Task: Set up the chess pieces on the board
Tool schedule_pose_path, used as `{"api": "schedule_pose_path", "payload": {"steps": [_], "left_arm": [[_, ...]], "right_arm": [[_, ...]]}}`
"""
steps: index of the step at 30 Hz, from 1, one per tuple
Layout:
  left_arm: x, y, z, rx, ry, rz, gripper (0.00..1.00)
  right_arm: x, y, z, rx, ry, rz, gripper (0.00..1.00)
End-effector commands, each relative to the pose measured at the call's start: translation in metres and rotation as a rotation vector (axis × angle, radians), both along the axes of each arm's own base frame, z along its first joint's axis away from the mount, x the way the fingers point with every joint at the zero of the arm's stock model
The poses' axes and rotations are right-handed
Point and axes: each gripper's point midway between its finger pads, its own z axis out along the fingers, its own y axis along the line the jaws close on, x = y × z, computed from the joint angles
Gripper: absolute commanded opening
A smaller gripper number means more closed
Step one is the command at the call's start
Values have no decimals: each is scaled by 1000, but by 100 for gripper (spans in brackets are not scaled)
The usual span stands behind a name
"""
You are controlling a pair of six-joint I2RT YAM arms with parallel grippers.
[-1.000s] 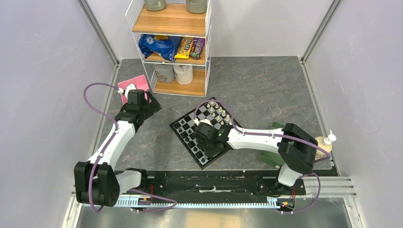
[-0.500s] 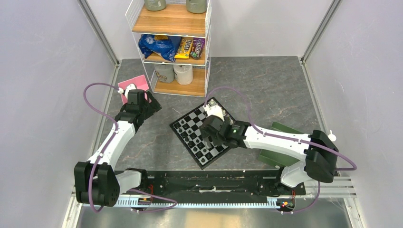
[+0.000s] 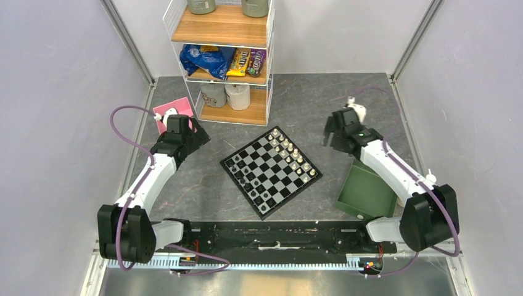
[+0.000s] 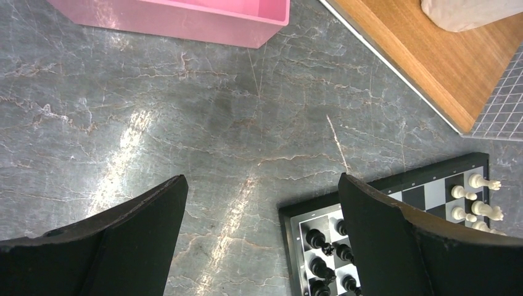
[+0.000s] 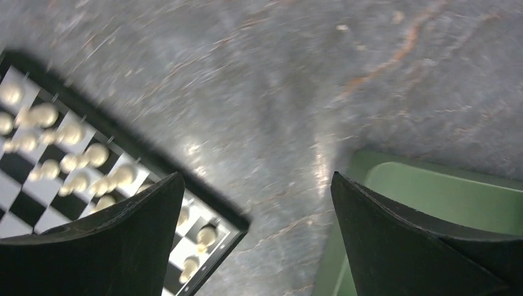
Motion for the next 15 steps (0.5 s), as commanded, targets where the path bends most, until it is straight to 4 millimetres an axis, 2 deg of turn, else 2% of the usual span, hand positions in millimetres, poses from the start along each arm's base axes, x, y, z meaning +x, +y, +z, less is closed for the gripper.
{"api": "schedule_pose_path", "payload": {"steps": [1, 5, 11, 15], "left_arm": [[14, 6, 30, 27, -65, 9, 100], [15, 7, 41, 34, -101, 8, 100], [14, 10, 45, 71, -112, -14, 100], [10, 18, 40, 118, -124, -11, 100]], "right_arm": [[11, -31, 6, 148, -47, -100, 97], [19, -56, 8, 170, -71, -157, 97], [24, -50, -2, 194, -77, -114, 97], [26, -59, -3, 141, -89, -126, 97]]}}
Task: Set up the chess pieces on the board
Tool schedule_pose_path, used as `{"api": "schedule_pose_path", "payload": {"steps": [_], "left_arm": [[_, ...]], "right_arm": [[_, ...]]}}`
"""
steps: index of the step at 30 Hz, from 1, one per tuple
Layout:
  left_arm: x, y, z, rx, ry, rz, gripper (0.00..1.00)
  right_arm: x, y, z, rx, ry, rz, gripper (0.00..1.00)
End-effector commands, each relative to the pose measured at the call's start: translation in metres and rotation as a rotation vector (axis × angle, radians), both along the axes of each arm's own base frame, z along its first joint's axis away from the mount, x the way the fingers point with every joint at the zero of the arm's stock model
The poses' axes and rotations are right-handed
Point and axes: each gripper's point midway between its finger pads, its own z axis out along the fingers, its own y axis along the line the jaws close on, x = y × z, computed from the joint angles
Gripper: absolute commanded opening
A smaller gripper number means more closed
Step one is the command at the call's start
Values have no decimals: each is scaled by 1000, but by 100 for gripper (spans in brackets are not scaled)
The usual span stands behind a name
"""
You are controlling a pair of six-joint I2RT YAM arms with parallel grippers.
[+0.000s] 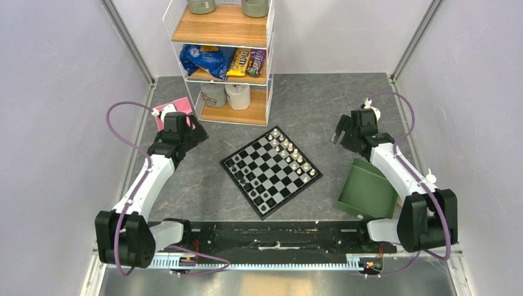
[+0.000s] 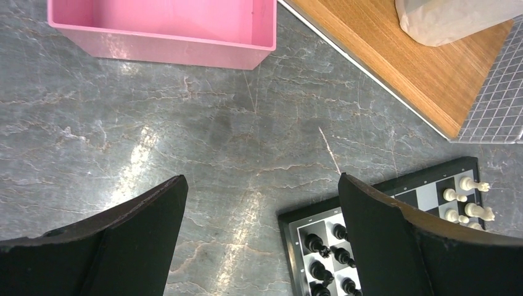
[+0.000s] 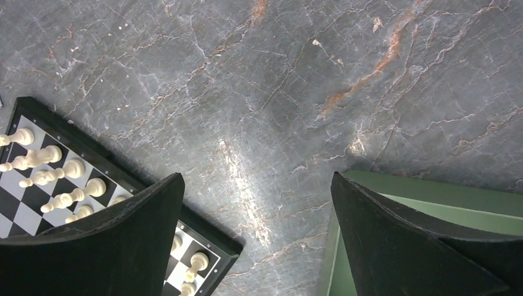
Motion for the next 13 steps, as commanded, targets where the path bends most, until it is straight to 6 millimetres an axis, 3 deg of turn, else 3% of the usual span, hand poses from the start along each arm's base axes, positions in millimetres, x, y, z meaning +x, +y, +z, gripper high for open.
{"api": "schedule_pose_path", "payload": {"steps": [1, 7, 13], "left_arm": [[3, 16, 17, 93, -78, 9, 100], [3, 13, 27, 60, -164, 16, 100], [2, 17, 54, 55, -258, 44, 100]], "right_arm": [[11, -5, 12, -37, -68, 8, 97], [9, -14, 24, -82, -141, -3, 97], [10, -15, 43, -77, -235, -4, 97]]}}
